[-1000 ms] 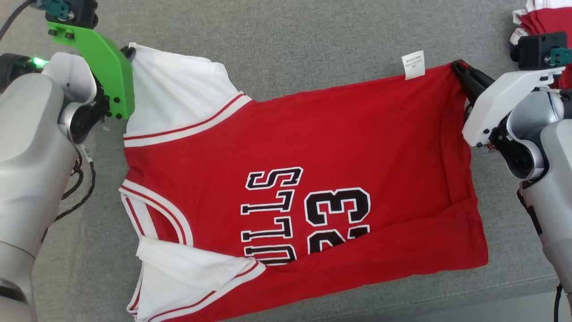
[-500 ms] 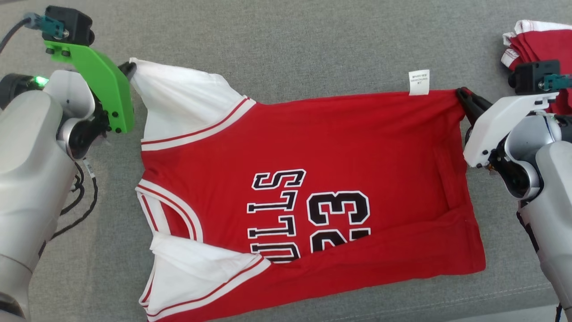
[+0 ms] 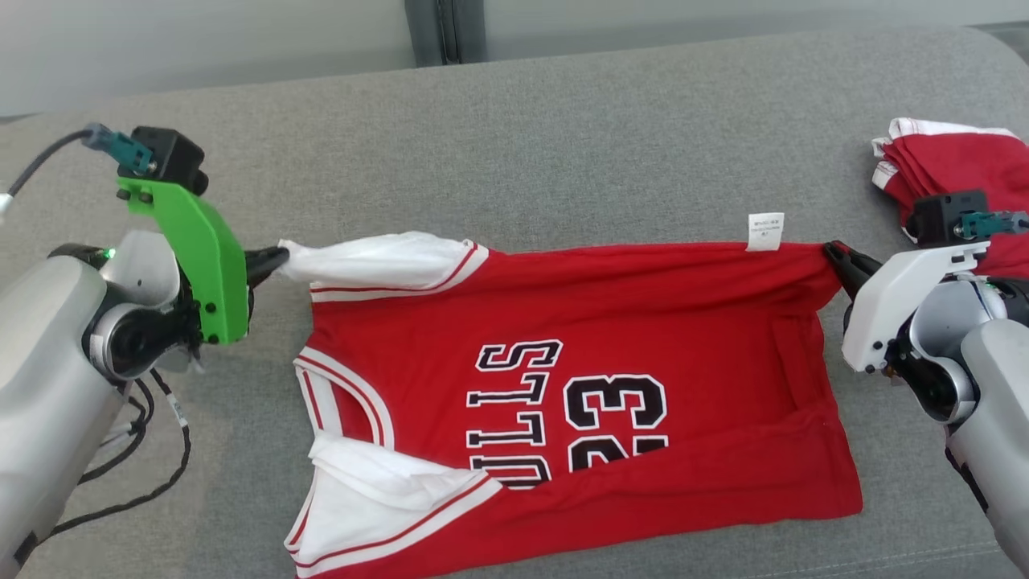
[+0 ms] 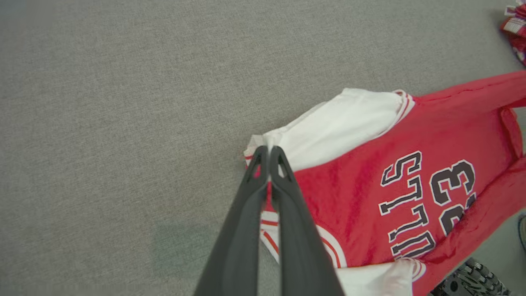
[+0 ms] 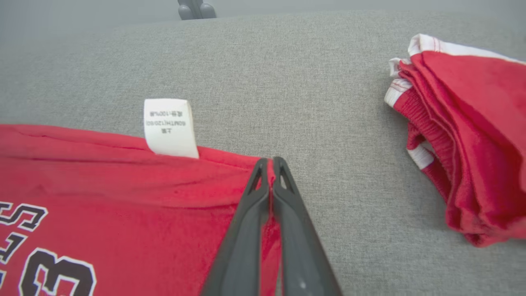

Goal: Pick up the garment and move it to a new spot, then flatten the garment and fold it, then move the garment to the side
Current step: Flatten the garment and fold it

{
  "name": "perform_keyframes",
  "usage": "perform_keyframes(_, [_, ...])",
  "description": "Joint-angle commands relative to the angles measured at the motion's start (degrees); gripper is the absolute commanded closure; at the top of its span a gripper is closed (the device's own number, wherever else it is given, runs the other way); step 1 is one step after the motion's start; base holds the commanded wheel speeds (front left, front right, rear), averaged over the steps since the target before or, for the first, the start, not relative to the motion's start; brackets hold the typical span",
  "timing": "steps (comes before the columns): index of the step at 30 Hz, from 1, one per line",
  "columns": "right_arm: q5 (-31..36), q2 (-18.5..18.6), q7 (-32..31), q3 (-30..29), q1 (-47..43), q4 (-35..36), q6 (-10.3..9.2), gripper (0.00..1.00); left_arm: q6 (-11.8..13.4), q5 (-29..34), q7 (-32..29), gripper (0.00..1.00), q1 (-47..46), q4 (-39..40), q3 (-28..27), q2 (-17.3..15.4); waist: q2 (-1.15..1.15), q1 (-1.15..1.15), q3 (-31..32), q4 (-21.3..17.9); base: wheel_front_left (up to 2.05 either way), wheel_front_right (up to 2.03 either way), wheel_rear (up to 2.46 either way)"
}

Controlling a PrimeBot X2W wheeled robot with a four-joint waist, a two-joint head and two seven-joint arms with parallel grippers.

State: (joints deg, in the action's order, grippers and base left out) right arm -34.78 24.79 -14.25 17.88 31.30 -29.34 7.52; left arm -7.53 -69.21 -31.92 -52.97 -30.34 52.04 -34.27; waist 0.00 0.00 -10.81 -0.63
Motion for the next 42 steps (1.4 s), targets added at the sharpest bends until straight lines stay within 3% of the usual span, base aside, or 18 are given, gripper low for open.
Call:
perform_keyframes(1, [-1.03,0.71,0.52,0.76,-0.78,-0.43,-0.06,1.00,0.11,-1.42,-1.51,1.00,1.53,1.65,0.39,-1.29,0.00,0.00,2.43,1.43,0.00,0.00,0.00])
perform_keyframes(8, [-5.81,5.28,0.52,6.76,-0.78,-1.87,-0.06,1.00,0.37,-6.18,-9.62,1.00,6.06,10.83,2.49,-5.87,0.00,0.00,3.76,3.00,0.00,0.00,0.00])
perform_keyframes(16, [-9.95,9.31,0.29,14.60,2.07,-3.19,-0.06,1.00,2.82,-10.95,-15.64,1.00,9.67,19.18,3.55,-8.55,0.00,0.00,3.16,3.87,0.00,0.00,0.00])
perform_keyframes(31, [-21.76,20.53,-4.40,33.35,6.96,3.13,-0.06,1.00,6.04,-14.65,-21.30,1.00,13.57,26.32,5.78,-10.70,0.00,0.00,3.11,3.79,0.00,0.00,0.00])
perform_keyframes(42, [-24.41,23.54,-7.05,45.35,12.50,3.95,-0.06,1.00,6.76,-15.29,-23.25,1.00,14.35,27.10,6.87,-10.31,0.00,0.00,2.72,3.53,0.00,0.00,0.00])
